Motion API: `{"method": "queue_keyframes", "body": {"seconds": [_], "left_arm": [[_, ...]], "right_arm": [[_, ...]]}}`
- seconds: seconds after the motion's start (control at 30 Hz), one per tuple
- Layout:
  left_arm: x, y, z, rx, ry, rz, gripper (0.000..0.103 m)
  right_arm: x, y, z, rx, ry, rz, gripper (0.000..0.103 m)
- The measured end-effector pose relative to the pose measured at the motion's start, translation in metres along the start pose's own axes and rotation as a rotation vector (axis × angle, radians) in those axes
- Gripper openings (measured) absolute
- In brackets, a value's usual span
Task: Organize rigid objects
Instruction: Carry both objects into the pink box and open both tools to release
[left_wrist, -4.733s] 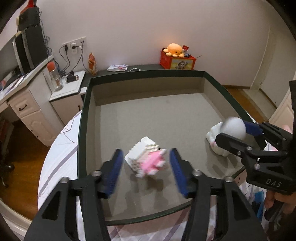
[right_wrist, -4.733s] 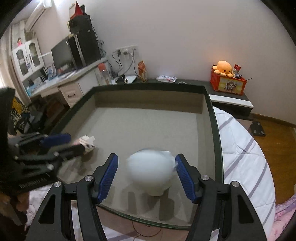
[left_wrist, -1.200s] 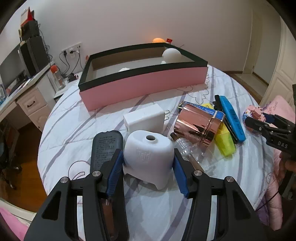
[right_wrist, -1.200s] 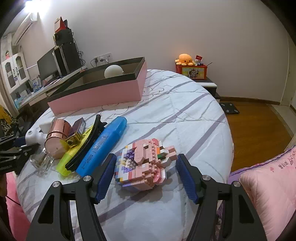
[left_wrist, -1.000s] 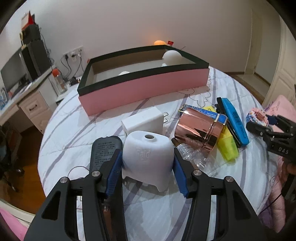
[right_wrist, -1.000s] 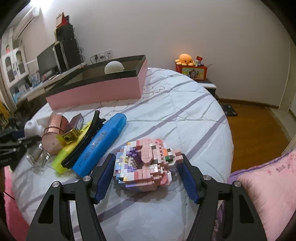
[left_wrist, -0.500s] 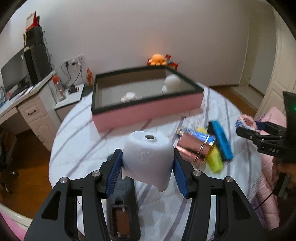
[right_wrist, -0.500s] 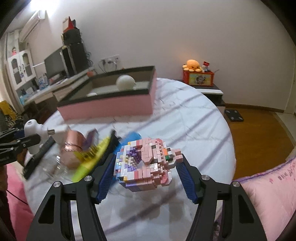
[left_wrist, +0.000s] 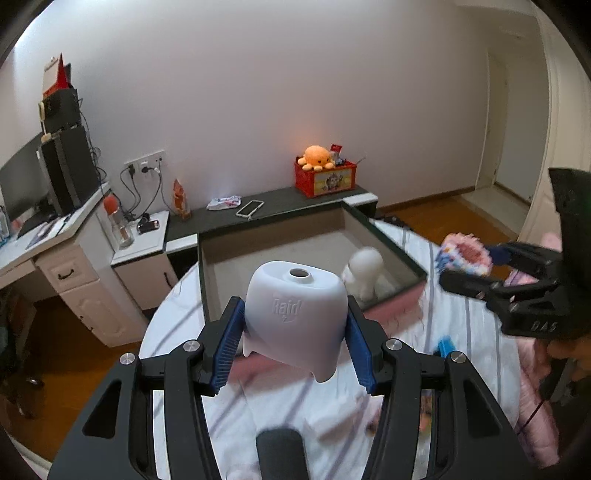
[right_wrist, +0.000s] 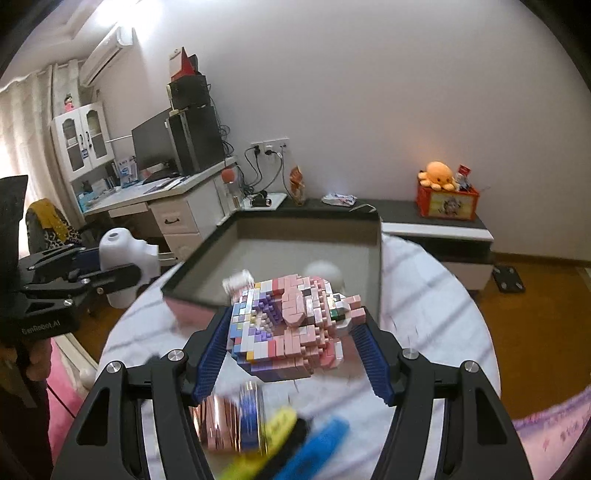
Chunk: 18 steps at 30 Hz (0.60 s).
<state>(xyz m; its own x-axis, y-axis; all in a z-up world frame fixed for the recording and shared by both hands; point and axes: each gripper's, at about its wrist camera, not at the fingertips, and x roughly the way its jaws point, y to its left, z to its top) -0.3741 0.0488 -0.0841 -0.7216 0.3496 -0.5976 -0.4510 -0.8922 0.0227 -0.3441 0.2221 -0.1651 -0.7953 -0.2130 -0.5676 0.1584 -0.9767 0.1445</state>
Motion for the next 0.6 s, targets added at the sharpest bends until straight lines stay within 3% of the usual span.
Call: {"method": "queue_keyframes", "body": {"seconds": [0.27, 0.53, 0.6], "left_arm": [[0.074, 0.034, 0.033, -0.054, 0.070, -0.020, 0.054], [0.153, 0.075, 0.019, -0.117, 0.206, 0.029, 0.053], [0.161, 0.079, 0.015, -0.120, 0.220, 0.021, 0.048]], "right_arm": [[0.071, 0.011, 0.043, -0.011, 0.045, 0.017, 0.067], [0.163, 0.011, 0.051, -0.030, 0.202, -0.029, 0.067], [0.179, 0.013, 0.049, -0.050, 0.243, -0.043, 0.067]]}}
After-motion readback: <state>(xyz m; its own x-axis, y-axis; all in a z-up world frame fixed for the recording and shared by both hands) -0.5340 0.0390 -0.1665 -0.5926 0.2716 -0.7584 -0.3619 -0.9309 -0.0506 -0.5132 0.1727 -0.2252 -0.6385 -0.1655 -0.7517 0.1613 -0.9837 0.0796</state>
